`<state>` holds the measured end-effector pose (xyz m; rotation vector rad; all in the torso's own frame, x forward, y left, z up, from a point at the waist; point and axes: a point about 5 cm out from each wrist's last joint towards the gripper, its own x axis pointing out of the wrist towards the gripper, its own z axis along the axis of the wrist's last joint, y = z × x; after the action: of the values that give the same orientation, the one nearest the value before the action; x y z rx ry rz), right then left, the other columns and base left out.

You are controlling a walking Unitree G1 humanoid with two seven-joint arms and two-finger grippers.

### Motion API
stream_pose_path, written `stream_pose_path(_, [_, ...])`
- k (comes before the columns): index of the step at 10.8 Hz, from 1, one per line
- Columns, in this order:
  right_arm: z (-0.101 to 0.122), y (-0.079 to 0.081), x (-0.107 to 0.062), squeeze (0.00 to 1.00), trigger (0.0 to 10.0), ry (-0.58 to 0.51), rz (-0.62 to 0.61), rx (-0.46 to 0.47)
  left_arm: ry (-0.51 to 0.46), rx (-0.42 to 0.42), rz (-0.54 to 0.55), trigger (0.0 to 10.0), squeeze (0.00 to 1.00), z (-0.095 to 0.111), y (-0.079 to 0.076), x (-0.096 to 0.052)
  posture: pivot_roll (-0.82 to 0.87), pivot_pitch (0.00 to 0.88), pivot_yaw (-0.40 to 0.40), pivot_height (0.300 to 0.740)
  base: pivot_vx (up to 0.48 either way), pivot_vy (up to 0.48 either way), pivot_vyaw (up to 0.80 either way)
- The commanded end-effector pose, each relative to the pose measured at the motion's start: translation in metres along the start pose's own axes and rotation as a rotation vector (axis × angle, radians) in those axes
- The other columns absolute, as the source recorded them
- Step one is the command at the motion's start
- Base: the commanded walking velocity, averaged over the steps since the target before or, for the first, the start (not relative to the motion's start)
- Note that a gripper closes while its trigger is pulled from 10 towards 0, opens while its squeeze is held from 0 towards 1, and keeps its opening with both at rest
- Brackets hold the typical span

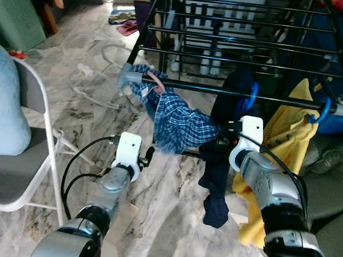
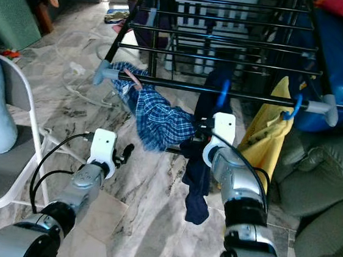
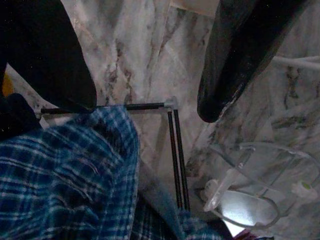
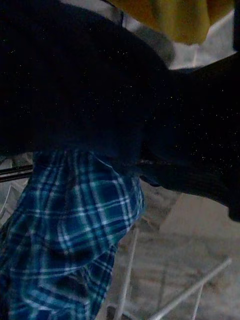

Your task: Hang hanger

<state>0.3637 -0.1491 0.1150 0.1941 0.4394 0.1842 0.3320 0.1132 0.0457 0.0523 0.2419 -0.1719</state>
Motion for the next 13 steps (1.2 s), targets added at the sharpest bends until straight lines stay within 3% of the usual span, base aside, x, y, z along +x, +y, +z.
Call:
stream_pose_path(1, [0.016, 0.008, 0.004, 0.0, 10.0, -0.042, 0.026, 0.027, 0.015, 0.013, 0.004, 10.0, 0.0, -0.005, 0.006, -0.003, -0.18, 0.128, 0.08, 0.74, 0.0, 0.0, 0.0])
stream_pose_path(2, [0.014, 0.008, 0.006, 0.0, 10.0, -0.013, 0.01, 0.022, 0.015, 0.015, 0.007, 10.0, 0.0, -0.006, 0.009, -0.004, -0.17, 0.133, 0.082, 0.74, 0.0, 0.0, 0.0])
stream_pose_path(4, [0.005, 0.009, 0.012, 0.0, 10.0, 0.028, 0.02, 0.114, 0.024, 0.032, 0.01, 10.0, 0.0, -0.009, 0.016, -0.007, -0.15, 0.147, 0.088, 0.74, 0.0, 0.0, 0.0])
stream_pose_path(9, [-0.016, 0.003, 0.014, 0.0, 10.0, 0.064, -0.019, 0.13, 0.026, 0.042, 0.002, 10.0, 0.0, -0.01, 0.019, -0.008, -0.14, 0.162, 0.107, 0.74, 0.0, 0.0, 0.0])
stream_pose_path(10, [-0.017, 0.0, 0.012, 1.0, 10.0, 0.022, -0.007, 0.124, 0.027, 0.042, -0.004, 10.0, 0.0, -0.01, 0.017, -0.008, -0.14, 0.163, 0.108, 0.74, 0.0, 0.0, 0.0])
stream_pose_path(13, [-0.006, -0.007, 0.0, 1.0, 10.0, -0.14, -0.075, -0.097, 0.024, 0.033, -0.007, 10.0, 0.0, -0.009, 0.016, -0.007, -0.15, 0.158, 0.109, 0.74, 0.0, 0.0, 0.0])
